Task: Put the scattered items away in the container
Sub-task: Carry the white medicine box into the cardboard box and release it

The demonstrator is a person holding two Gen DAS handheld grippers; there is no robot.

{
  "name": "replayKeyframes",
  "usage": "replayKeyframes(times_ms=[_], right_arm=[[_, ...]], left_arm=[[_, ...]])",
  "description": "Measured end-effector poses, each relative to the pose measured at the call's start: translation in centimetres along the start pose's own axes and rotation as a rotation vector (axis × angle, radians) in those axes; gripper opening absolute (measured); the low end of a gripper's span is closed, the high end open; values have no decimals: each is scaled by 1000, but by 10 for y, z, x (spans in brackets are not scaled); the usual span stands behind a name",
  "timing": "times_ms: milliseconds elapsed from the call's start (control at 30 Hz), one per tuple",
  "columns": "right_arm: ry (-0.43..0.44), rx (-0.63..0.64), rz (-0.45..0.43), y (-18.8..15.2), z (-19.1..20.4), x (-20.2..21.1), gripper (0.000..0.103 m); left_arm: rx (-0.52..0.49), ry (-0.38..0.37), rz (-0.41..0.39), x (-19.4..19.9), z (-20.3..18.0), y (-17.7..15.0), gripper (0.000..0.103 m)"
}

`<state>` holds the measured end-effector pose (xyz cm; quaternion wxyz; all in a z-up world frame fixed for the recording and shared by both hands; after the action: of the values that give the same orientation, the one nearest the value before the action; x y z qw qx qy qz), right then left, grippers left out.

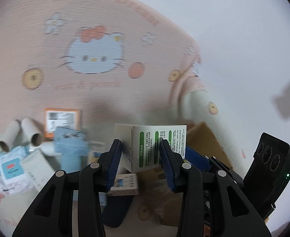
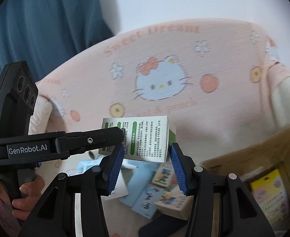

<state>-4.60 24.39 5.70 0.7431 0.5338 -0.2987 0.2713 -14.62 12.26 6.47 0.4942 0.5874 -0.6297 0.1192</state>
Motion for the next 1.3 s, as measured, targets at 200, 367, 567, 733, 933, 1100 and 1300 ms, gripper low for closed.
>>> replayKeyframes(times_ms=[200,367,567,733,933,1100,1300], right_arm=[[-37,-55,-19,-5,-41,36,47],[-63,-96,12,-10,-79,47,47],[-111,-159,46,-25,-126,59,47],[-131,-202,113,-33,-170,63,47],[-40,-191,268,-31,-214,54,40],[-253,-171,397,-39,-232,38,30],[-298,-198,437,-46,-249,41,31]], left_arm=[[-133,-18,25,-23,-54,2,43],[-215,1,86,-52,-97,10,43],[-228,-33,197,-96,-132,17,43],[-104,-63,330,-150,-147,22,43],[-37,-85,529,-222,-163,12,21],[36,-17,572,-256,-161,13,16],[87,47,599,-269,-148,9,24]])
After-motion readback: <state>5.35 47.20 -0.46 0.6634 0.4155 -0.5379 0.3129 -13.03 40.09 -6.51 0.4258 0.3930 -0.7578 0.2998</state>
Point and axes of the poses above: each gripper's, at about its wrist camera, not at the fingertips, and x roughly against the way its jaws point, z to its left, y to its top, the point moved 1 cm from there along -x, roughly the way its jaws point, and after that the axes turned 14 degrees about z, right-handed, at the moved point
